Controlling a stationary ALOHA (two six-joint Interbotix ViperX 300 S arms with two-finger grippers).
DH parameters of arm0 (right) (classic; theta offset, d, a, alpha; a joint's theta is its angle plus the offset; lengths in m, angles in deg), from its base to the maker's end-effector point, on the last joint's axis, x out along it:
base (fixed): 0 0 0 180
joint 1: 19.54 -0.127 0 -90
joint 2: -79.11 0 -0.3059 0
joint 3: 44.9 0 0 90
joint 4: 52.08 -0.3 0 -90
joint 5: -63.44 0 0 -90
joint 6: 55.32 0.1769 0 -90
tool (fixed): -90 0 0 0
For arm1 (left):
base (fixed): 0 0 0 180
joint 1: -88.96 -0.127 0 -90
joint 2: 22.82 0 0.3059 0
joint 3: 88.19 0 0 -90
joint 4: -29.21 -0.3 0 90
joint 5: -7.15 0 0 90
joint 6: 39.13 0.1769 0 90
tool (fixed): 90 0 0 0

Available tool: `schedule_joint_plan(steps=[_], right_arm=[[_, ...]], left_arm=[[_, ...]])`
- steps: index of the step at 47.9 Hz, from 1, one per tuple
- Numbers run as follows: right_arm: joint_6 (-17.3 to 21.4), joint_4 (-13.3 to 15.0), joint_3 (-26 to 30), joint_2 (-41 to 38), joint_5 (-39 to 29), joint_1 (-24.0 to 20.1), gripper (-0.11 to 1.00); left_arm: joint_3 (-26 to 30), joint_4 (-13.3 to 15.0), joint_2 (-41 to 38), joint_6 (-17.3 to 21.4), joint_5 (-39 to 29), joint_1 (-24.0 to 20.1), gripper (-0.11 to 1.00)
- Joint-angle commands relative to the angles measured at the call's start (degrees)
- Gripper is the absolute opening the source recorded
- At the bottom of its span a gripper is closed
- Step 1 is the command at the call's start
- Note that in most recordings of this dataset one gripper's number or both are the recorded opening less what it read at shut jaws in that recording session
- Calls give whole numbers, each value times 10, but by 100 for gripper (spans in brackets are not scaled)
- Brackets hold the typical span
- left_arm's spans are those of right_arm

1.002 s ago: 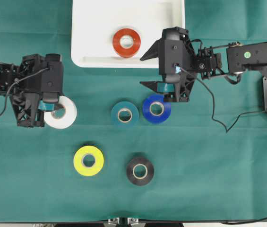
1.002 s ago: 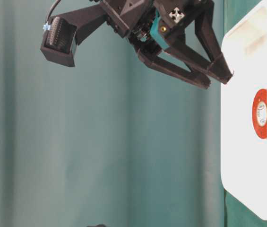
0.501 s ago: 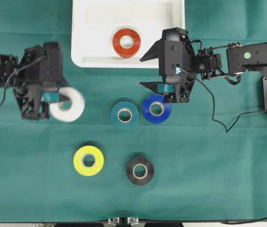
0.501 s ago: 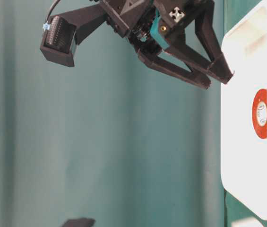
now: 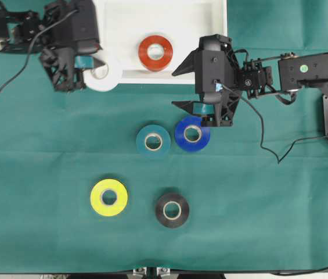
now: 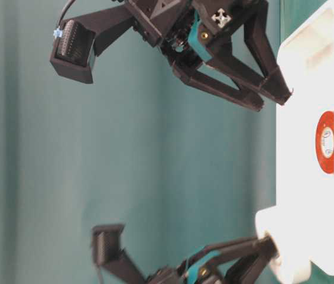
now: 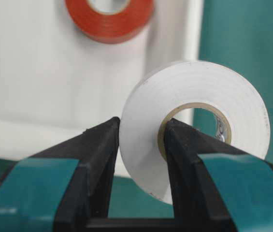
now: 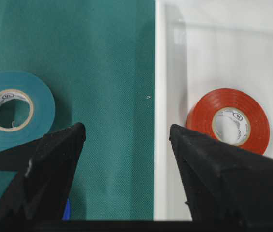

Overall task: Put the tape alternately from left to right into the white case.
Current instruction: 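Lift the white tape roll and carry it into the tray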

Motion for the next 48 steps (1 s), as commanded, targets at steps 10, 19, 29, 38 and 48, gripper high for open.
schedule_joint_plan(steps=[10, 19, 29, 38, 48], right_arm=[[1, 1, 6, 4, 1, -1, 79], [1, 1, 6, 5, 0, -2, 79], [1, 1, 7, 5, 1, -2, 79], [1, 2, 6, 4, 0, -2, 79], [1, 2, 6, 4, 0, -1, 79]], left_arm=[[64, 0, -65, 44, 6, -40, -3], [87, 0, -101, 70, 6, -61, -3], [100, 0, -121, 86, 3, -76, -3], [101, 0, -131, 85, -5, -78, -3], [99, 2, -131, 82, -19, -76, -3]])
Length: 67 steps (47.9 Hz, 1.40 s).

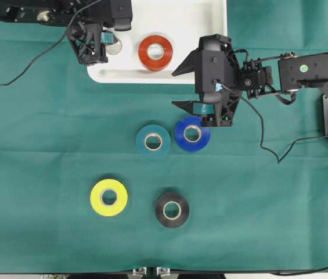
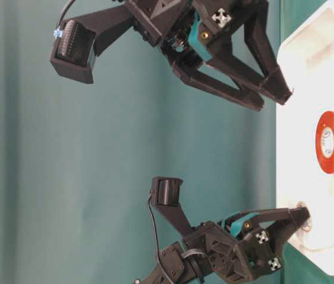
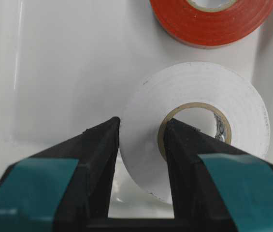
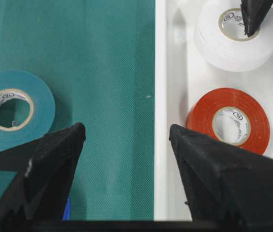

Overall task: Put the tape alternately from left to right into the white case.
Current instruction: 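Lift the white tape roll and carry it into the tray, then release the white roll in the tray and pull the left gripper back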

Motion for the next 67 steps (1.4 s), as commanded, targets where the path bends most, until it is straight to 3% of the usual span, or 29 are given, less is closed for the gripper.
schedule_joint_plan(steps=[1, 7, 17, 21, 42, 67], right_arm=[[1, 0, 5, 5, 2, -1, 79], [1, 0, 5, 5, 2, -1, 79], [1, 0, 0, 5, 5, -1, 79], [1, 1, -3, 5, 5, -1, 79], [1, 0, -4, 6, 5, -1, 79], [1, 0, -2, 6, 5, -2, 79]], left_arm=[[11, 1, 11, -1, -4, 2, -2], [11, 1, 17, 0, -4, 2, 16], [10, 1, 28, 2, -4, 3, 75], [9, 1, 29, 1, -4, 3, 92], [8, 1, 36, -1, -8, 17, 92], [-8, 2, 107, -4, -58, 96, 92]])
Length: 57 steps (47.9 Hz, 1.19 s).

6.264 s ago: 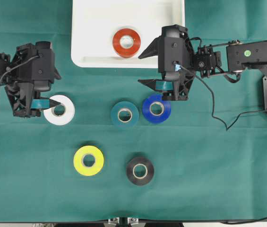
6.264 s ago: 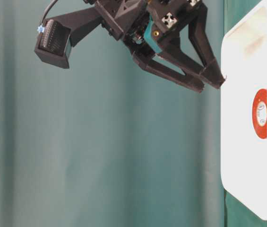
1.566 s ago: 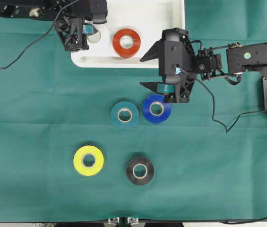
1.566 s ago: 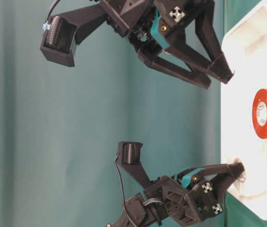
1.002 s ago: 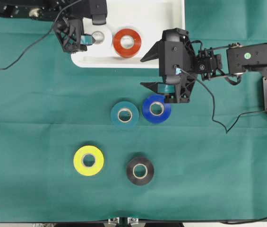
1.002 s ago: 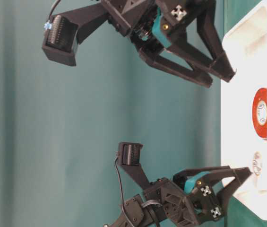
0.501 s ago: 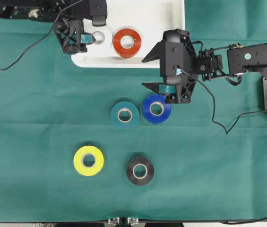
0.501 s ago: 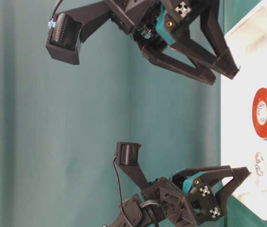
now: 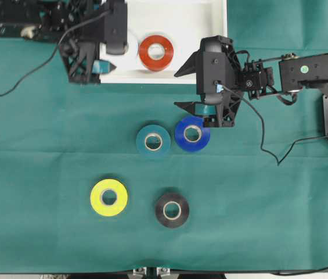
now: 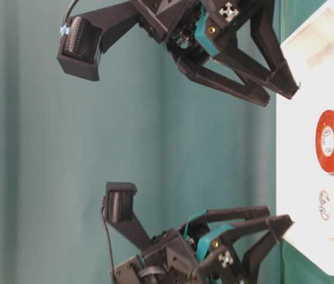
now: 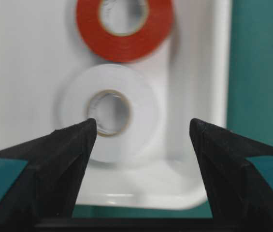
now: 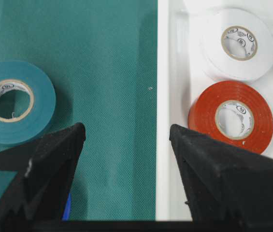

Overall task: Put the tape alternately from left to right into the white case.
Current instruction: 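Release the white roll in the tray and pull the left gripper back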

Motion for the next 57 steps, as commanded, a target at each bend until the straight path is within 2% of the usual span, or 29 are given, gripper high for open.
schedule_joint_plan(steps=[1, 11, 30, 46, 57], right_arm=[[1, 1, 6, 5, 4, -1, 79], [1, 1, 5, 5, 4, -1, 79], [1, 1, 4, 5, 4, -1, 79], [4, 2, 1, 6, 4, -2, 79], [4, 2, -4, 5, 11, -2, 79]], left_arm=[[-2, 1, 24, -2, -2, 17, 92], [-35, 2, 54, -27, -2, 54, 91], [-102, 2, 116, -121, 40, 115, 91], [-165, 3, 150, -127, 149, 149, 90], [-175, 4, 151, -127, 165, 149, 90]])
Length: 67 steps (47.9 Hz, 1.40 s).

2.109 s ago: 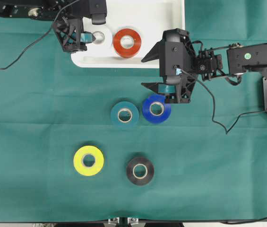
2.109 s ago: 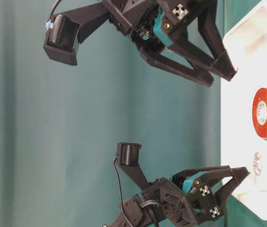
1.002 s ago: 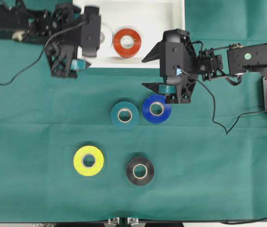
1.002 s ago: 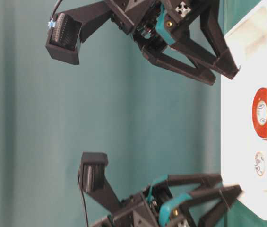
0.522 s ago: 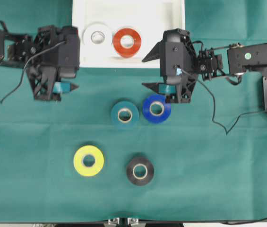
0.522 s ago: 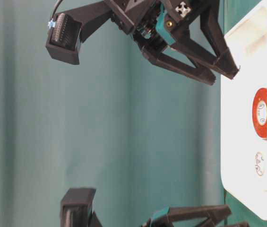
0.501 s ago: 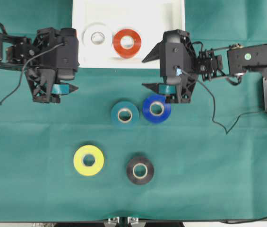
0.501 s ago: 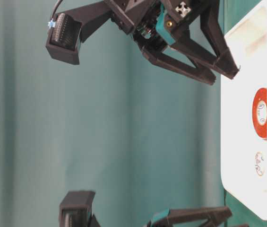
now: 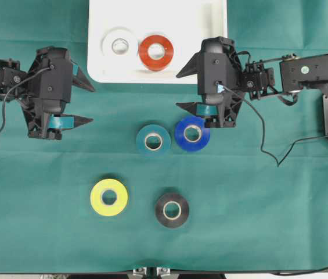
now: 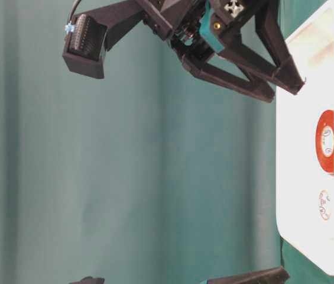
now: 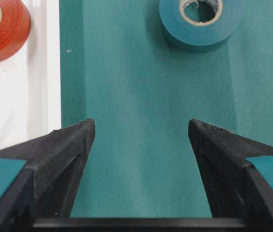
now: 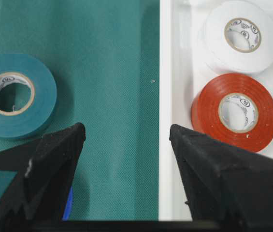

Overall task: Put the tape alternately from left to right into the white case.
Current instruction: 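Release the white roll in the tray and pull the left gripper back, then move the right gripper down onto the blue tape roll and grip it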

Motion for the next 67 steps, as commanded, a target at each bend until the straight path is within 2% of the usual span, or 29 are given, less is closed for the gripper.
schedule_joint_plan(steps=[1, 24, 44, 51, 59, 67], right_arm=[[1, 0, 6, 5, 7, -2, 79], [2, 0, 4, 5, 7, -4, 79], [4, -4, 1, 9, 4, -39, 79], [22, -7, -7, 10, 4, -55, 79], [63, -7, -25, 10, 4, -72, 79], [88, -6, -38, 10, 6, -87, 79]], left_arm=[[6, 2, 6, -1, 8, 2, 90], [6, 2, 4, -1, 8, 2, 90], [4, 2, 4, -1, 8, 2, 90], [0, 2, 4, -2, 8, 2, 90], [-2, 2, 4, -2, 9, 3, 90], [-2, 2, 4, -3, 9, 3, 90]])
